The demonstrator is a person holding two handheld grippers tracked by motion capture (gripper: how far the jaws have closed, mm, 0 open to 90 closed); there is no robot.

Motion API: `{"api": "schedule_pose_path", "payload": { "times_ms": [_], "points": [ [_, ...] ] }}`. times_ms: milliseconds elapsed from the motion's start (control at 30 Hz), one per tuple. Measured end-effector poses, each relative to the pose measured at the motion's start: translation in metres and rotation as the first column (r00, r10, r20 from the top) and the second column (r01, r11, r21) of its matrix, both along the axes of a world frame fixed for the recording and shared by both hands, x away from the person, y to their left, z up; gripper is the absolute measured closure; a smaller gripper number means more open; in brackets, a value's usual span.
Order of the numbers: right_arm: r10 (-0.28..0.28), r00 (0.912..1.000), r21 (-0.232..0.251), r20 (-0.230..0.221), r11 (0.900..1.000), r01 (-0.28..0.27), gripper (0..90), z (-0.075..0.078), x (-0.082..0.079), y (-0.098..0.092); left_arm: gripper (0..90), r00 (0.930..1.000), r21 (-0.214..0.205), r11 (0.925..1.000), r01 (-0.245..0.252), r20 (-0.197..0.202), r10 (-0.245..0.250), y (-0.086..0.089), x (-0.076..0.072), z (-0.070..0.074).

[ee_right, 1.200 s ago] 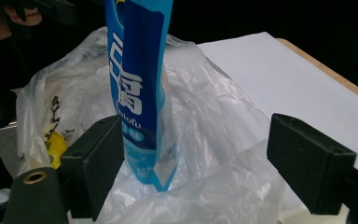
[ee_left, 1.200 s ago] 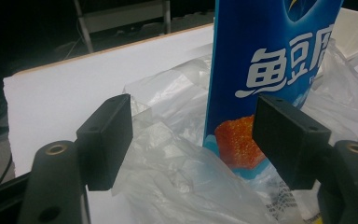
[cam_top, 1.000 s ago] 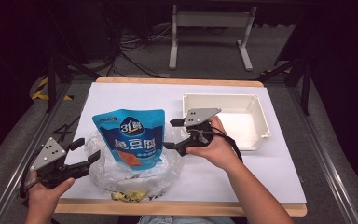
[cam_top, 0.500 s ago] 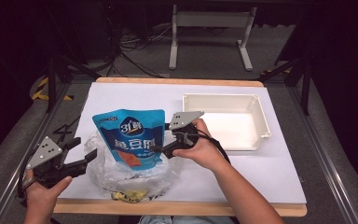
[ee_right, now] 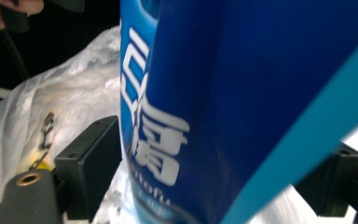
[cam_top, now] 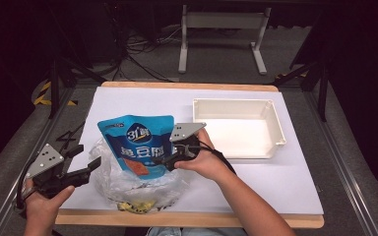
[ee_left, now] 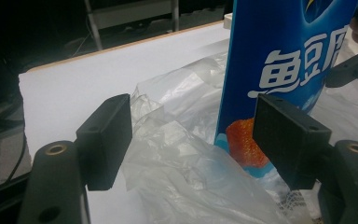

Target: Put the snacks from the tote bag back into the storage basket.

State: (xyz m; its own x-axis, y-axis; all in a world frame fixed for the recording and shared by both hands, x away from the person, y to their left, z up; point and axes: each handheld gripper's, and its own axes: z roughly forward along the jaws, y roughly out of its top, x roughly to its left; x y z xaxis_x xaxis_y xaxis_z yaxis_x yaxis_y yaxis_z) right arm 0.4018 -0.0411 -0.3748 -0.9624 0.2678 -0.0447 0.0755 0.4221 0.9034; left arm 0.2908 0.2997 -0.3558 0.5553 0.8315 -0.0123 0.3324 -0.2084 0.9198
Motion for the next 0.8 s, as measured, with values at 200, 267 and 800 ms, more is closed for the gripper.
{"api": "schedule_pose_path", "payload": {
  "times_ms": [200, 267, 800],
  "points": [
    [-0.002, 0.9999, 0.041, 0.012, 0.9992, 0.002, 16.2, -0.004, 0.0, 0.002, 29.5, 1.0, -0.004, 1.0, 0.001, -0.001, -0.001, 0.001, 0.001, -0.001],
    [-0.004, 0.9997, 0.048, 0.023, 0.9988, 0.003, 16.2, -0.005, -0.001, 0.002, 29.3, 1.0, -0.003, 1.0, 0.001, -0.003, -0.001, 0.001, 0.001, -0.001],
    [0.039, 0.9956, -0.02, 0.085, 0.9991, -0.037, 17.5, -0.022, -0.007, 0.014, 28.7, 0.9998, -0.013, 0.9998, 0.017, -0.005, -0.017, 0.001, 0.001, -0.001]
  ]
}}
